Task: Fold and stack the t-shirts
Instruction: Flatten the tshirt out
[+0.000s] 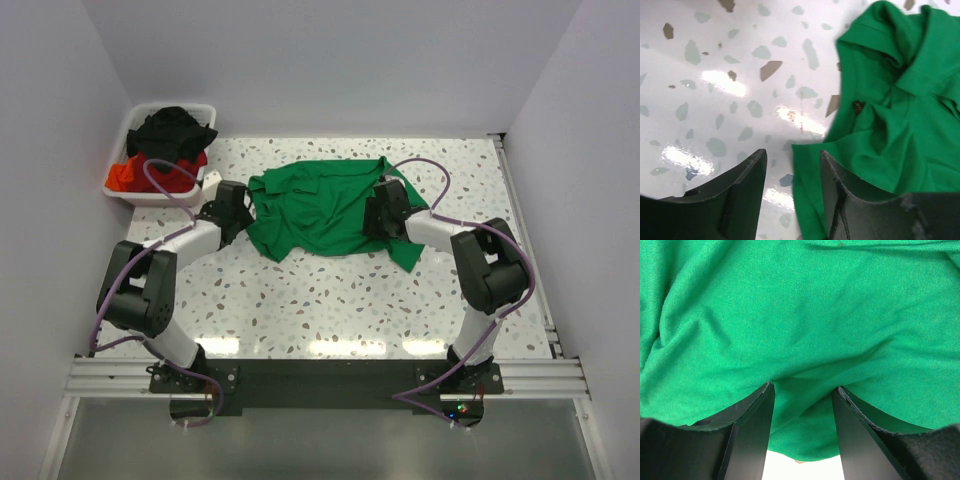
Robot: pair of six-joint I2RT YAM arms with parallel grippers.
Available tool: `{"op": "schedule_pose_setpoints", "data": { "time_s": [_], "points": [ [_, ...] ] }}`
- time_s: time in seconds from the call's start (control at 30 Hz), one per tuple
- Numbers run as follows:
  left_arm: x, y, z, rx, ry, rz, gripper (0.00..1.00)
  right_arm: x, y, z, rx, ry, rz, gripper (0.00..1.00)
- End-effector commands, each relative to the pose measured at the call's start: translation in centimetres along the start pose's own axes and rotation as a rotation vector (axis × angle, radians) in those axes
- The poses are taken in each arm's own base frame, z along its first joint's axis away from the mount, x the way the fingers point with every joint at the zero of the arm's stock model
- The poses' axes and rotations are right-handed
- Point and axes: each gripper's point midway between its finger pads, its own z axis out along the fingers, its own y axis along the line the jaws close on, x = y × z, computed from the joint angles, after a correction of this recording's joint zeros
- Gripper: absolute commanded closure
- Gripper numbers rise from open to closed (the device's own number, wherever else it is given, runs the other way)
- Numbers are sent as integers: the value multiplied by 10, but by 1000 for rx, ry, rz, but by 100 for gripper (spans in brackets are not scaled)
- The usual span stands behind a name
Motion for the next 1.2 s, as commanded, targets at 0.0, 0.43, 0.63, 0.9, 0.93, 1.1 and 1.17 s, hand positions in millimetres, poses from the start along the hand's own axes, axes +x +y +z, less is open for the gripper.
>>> {"op": "schedule_pose_setpoints", "data": {
  "time_s": [0.0,0.43,0.63,0.9,0.93,1.1,1.17],
  "points": [
    [-6,2,11,63,18,-104,50,-2,0,-2,6,-5,-14,47],
    [17,-15,26,163,132,-82,50,-2,-2,-1,16,-1,-9,47],
    [24,-20,31,183,162,-73,51,0,-3,-2,20,-2,-5,48],
    [31,-19,38,161,206,-50,66,-2,-5,-6,31,-13,-1,48],
    [27,-19,40,151,193,-52,68,-3,-6,-6,33,-15,2,48],
    [35,-3,38,71,228,-27,75,-3,-4,-6,25,-19,15,49],
    [34,-2,36,64,224,-26,80,-3,-3,-6,22,-17,19,49]
  ]
}}
